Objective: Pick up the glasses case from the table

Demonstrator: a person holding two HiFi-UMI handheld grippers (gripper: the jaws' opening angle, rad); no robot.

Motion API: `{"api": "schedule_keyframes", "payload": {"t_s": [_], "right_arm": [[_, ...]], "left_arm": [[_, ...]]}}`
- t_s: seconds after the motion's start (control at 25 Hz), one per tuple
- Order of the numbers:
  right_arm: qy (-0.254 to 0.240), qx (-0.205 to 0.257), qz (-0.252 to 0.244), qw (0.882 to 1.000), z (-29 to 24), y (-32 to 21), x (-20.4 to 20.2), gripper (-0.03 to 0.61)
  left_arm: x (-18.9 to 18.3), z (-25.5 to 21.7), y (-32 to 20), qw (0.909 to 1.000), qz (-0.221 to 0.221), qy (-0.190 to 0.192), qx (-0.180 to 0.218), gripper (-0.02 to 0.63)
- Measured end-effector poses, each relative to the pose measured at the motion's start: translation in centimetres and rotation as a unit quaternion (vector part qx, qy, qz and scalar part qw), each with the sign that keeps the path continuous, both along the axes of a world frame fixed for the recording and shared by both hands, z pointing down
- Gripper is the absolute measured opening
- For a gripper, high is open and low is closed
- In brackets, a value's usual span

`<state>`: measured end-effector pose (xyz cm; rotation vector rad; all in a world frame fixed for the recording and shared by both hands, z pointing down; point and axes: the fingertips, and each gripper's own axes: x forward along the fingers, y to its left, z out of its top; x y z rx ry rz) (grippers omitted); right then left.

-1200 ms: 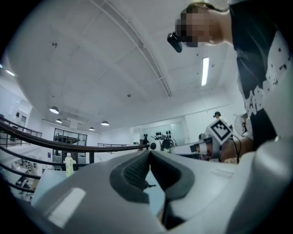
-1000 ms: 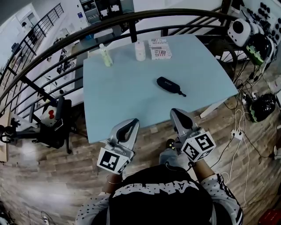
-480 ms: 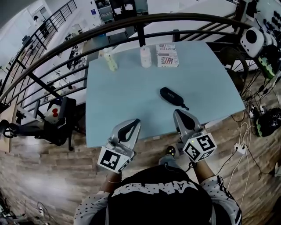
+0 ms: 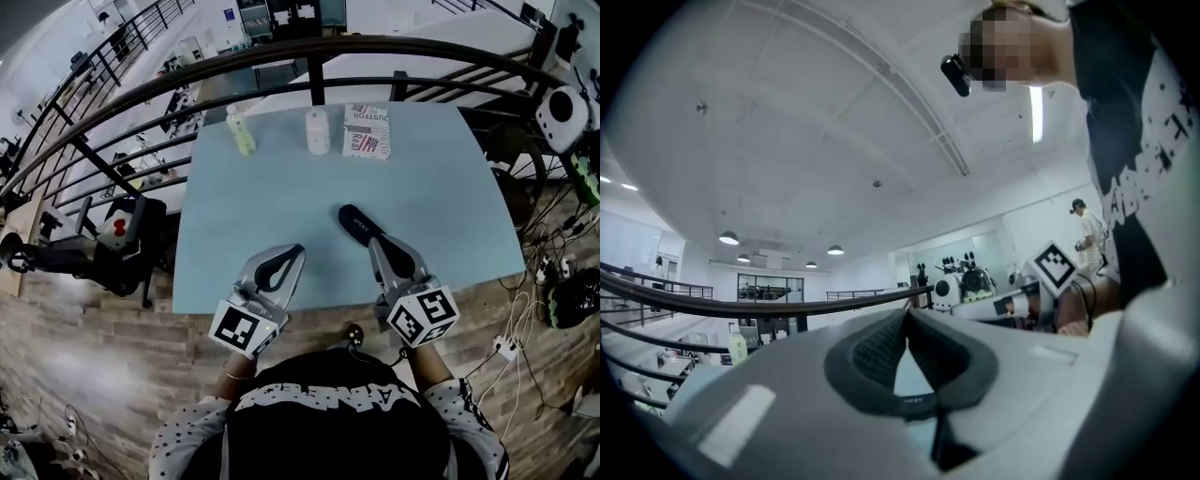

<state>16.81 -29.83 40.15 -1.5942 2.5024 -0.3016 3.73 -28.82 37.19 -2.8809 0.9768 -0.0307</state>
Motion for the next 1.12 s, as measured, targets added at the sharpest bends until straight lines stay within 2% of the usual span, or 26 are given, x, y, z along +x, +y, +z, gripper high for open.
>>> {"api": "schedule_keyframes", "payload": {"t_s": [0.32, 0.4, 0.64, 0.92, 1.12], "right_arm": [[0.029, -0.012, -0.023, 0.999, 2.1, -3.2, 4.0, 0.034], [0.036, -0.022, -0.032, 0.999, 3.1, -3.8, 4.6, 0.043], [0.065, -0.056, -0.046, 0.995, 6.6, -5.1, 5.1, 0.067], [0.123, -0.104, -0.062, 0.985, 11.0, -7.3, 5.2, 0.134], [0.164, -0.135, -0.072, 0.974, 14.1, -9.3, 4.8, 0.191]], "left_arm": [[4.3, 1.3, -2.5, 0.9998, -0.017, 0.000, -0.001, 0.000], [4.8, 1.9, -2.9, 0.9997, -0.022, -0.002, 0.002, 0.000], [4.9, 4.0, -3.5, 0.9986, -0.047, -0.009, -0.023, 0.000], [4.9, 5.3, -5.2, 0.9979, -0.057, -0.015, -0.029, 0.000], [5.3, 5.8, -7.2, 0.9985, -0.046, -0.023, -0.021, 0.000]]}}
